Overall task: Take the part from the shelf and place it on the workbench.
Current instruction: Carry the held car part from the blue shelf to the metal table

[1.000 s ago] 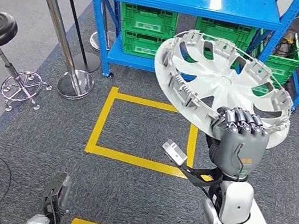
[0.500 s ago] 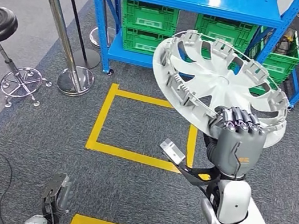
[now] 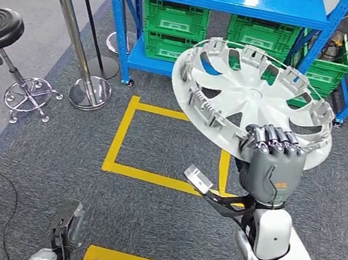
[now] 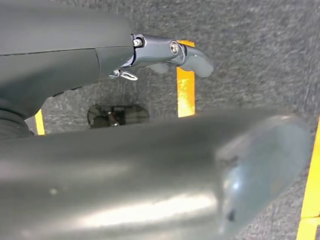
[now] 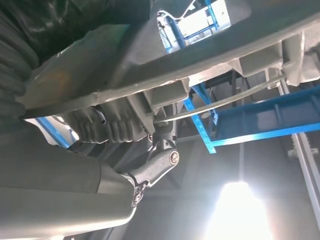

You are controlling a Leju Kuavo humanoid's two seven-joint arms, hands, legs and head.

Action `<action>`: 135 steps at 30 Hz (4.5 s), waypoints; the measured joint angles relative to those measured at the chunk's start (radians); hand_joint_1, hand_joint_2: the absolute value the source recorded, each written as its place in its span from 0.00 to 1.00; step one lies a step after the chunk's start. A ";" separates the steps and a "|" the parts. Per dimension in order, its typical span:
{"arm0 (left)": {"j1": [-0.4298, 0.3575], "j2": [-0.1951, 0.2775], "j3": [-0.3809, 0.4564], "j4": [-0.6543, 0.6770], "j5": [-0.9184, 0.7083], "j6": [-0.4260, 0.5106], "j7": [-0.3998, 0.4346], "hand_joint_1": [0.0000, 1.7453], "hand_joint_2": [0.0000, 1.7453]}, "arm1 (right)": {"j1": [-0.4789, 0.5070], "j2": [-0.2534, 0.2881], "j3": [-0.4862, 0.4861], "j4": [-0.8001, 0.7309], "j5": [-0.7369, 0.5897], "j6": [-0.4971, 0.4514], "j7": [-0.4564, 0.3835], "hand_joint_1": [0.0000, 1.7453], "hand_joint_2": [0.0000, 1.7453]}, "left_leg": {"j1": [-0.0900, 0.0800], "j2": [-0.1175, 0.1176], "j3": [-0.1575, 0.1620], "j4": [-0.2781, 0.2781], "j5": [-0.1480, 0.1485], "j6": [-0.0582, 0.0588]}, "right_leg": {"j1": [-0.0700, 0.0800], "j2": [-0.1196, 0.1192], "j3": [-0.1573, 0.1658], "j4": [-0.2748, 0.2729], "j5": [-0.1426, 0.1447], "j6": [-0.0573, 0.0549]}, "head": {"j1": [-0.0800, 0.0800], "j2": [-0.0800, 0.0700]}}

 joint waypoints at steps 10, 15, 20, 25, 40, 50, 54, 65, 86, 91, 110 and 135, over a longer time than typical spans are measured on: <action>0.001 0.001 -0.001 0.000 0.005 0.008 0.006 0.00 0.00 | 0.000 0.003 0.009 0.009 0.000 0.000 0.004 1.00 1.00 | 0.010 0.000 0.007 0.107 -0.070 -0.018 | -0.004 -0.003 -0.020 -0.006 0.027 -0.015 | -0.006 0.000; 0.001 0.003 -0.001 0.000 0.005 0.014 0.007 0.00 0.00 | 0.005 0.010 0.014 0.011 0.000 0.000 0.005 1.00 1.00 | 0.001 0.000 0.064 -0.021 -0.042 0.008 | -0.004 -0.004 -0.031 -0.013 0.043 0.013 | -0.005 0.000; 0.002 0.001 -0.001 0.000 0.006 0.016 0.008 0.00 0.00 | 0.007 0.011 0.018 0.014 0.000 0.000 0.005 1.00 1.00 | -0.001 -0.003 0.058 -0.033 -0.027 0.006 | -0.003 -0.003 -0.029 -0.031 0.058 -0.010 | 0.001 0.000; 0.002 0.000 -0.001 0.000 0.008 0.018 0.008 0.00 0.00 | 0.007 0.013 0.020 0.016 0.000 0.000 0.001 1.00 1.00 | -0.003 -0.003 0.052 -0.030 -0.023 0.013 | -0.005 -0.003 -0.029 -0.040 0.068 0.003 | 0.002 0.000; 0.001 0.001 -0.001 0.000 0.011 0.019 0.007 0.00 0.00 | 0.029 0.045 -0.009 0.016 0.000 0.000 -0.050 1.00 1.00 | -0.001 -0.002 0.048 -0.028 -0.023 0.013 | -0.004 -0.003 -0.034 -0.039 0.069 0.017 | 0.002 0.000; 0.001 0.002 -0.001 0.000 0.013 0.018 0.007 0.00 0.00 | 0.046 0.067 -0.027 0.018 0.000 0.000 -0.079 1.00 1.00 | -0.001 -0.002 0.047 -0.028 -0.022 0.011 | -0.004 -0.003 -0.035 -0.038 0.069 0.017 | 0.002 0.000; 0.001 0.004 -0.001 0.000 0.014 0.018 0.007 0.00 0.00 | 0.056 0.083 -0.041 0.019 0.000 0.000 -0.095 1.00 1.00 | -0.001 -0.002 0.047 -0.028 -0.022 0.011 | -0.004 -0.003 -0.035 -0.038 0.069 0.017 | 0.002 0.000; 0.001 0.006 -0.001 0.000 0.018 0.018 0.007 0.00 0.00 | 0.079 0.133 -0.112 0.019 -0.003 0.000 -0.186 1.00 1.00 | -0.001 -0.002 0.047 -0.028 -0.022 0.011 | -0.004 -0.003 -0.036 -0.038 0.069 0.017 | 0.002 0.000; 0.005 0.006 -0.001 0.000 0.035 0.016 0.002 0.00 0.00 | 0.124 0.189 -0.212 0.033 -0.051 0.000 -0.311 1.00 1.00 | -0.001 0.047 0.041 -0.031 -0.010 0.025 | -0.002 -0.051 -0.032 0.036 0.011 0.029 | 0.008 0.000; 0.007 0.008 -0.001 0.000 0.037 0.016 0.001 0.00 0.00 | 0.129 0.208 -0.239 0.033 -0.049 0.000 -0.339 1.00 1.00 | -0.006 0.076 0.034 -0.008 -0.028 0.005 | 0.003 -0.036 -0.011 -0.010 0.019 -0.002 | 0.006 0.000; 0.010 0.008 -0.001 0.000 0.051 0.016 -0.008 0.00 0.00 | 0.137 0.228 -0.290 0.010 -0.029 0.000 -0.335 1.00 1.00 | 0.015 0.004 0.056 -0.034 -0.025 0.025 | 0.003 0.025 -0.119 0.148 -0.053 0.026 | 0.015 0.000; 0.018 0.018 -0.007 0.000 0.056 0.028 0.002 0.00 0.00 | 0.150 0.215 -0.298 -0.042 -0.001 0.000 -0.222 1.00 1.00 | 0.023 -0.080 0.061 -0.009 -0.050 -0.007 | -0.005 0.140 -0.041 -0.014 0.050 0.008 | 0.009 0.000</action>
